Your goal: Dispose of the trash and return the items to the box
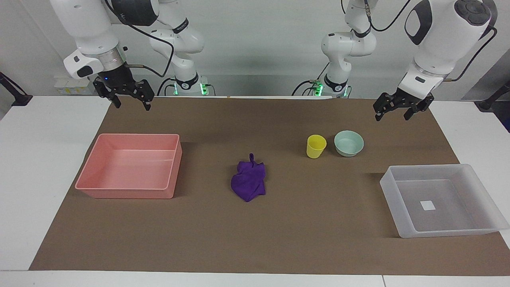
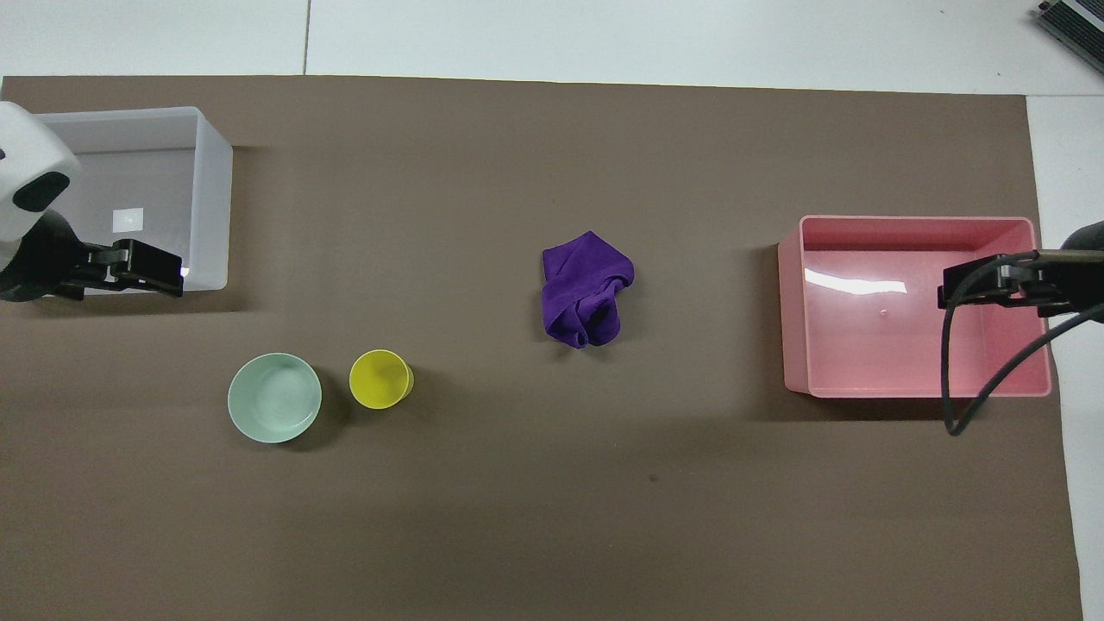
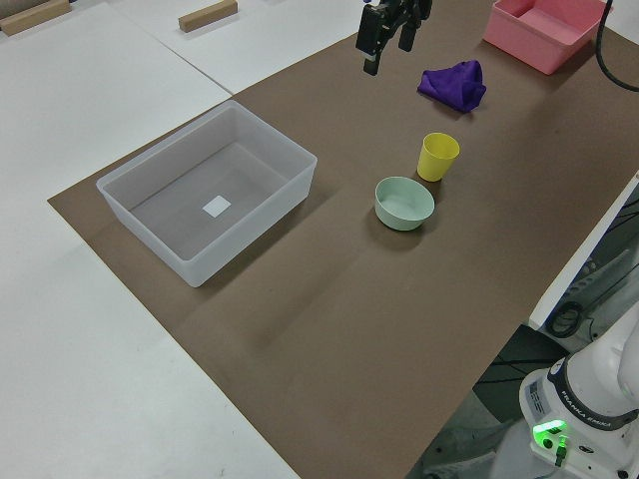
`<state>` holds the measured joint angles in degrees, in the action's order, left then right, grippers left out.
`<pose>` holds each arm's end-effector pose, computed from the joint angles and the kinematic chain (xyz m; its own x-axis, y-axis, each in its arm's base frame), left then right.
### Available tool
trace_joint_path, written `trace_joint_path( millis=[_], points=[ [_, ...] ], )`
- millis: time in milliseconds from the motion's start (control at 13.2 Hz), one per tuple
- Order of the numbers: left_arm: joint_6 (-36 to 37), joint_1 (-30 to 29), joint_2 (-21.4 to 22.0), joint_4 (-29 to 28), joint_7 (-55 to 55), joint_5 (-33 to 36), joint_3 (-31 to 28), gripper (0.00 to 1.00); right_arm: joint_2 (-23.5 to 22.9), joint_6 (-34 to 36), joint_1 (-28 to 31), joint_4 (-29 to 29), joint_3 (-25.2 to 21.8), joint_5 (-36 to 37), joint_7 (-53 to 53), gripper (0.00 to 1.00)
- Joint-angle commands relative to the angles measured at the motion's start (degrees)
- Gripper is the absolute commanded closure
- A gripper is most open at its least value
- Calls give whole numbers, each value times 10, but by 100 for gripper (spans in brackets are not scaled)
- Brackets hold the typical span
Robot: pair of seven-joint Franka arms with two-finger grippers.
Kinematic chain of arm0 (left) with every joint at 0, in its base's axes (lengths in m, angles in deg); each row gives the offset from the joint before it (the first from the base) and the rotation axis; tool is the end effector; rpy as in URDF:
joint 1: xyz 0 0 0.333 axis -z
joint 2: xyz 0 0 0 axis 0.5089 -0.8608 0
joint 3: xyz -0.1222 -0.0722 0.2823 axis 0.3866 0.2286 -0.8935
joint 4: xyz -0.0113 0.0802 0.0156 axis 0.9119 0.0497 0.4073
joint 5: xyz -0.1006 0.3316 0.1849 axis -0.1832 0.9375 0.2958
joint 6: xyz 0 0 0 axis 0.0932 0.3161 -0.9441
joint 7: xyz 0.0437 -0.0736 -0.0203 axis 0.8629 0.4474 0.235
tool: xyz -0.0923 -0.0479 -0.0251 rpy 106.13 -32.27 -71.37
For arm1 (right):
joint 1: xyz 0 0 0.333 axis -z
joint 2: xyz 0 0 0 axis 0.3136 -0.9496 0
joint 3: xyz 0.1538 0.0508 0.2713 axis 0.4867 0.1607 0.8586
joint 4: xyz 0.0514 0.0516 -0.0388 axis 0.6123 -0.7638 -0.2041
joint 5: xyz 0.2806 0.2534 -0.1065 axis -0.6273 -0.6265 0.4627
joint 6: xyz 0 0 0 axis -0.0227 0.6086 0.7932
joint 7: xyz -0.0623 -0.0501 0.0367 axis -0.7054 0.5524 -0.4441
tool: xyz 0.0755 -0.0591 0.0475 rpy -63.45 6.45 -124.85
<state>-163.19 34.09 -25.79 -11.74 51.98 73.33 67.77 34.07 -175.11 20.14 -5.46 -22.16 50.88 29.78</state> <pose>0.5484 -0.0600 0.5973 0.9995 -0.0221 -0.0244 -0.0221 -0.9998 0.0003 0.5382 -0.0062 0.6165 0.9951 -0.0991 -0.0050 -0.0991 -0.9950 0.0142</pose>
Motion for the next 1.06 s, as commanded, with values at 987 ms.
trace_joint_path(
  millis=[987],
  points=[
    [56, -10, 3, -40, -10, 4, -3, 0, 14, -26, -2, -32, 5, 2, -17, 0]
  ],
)
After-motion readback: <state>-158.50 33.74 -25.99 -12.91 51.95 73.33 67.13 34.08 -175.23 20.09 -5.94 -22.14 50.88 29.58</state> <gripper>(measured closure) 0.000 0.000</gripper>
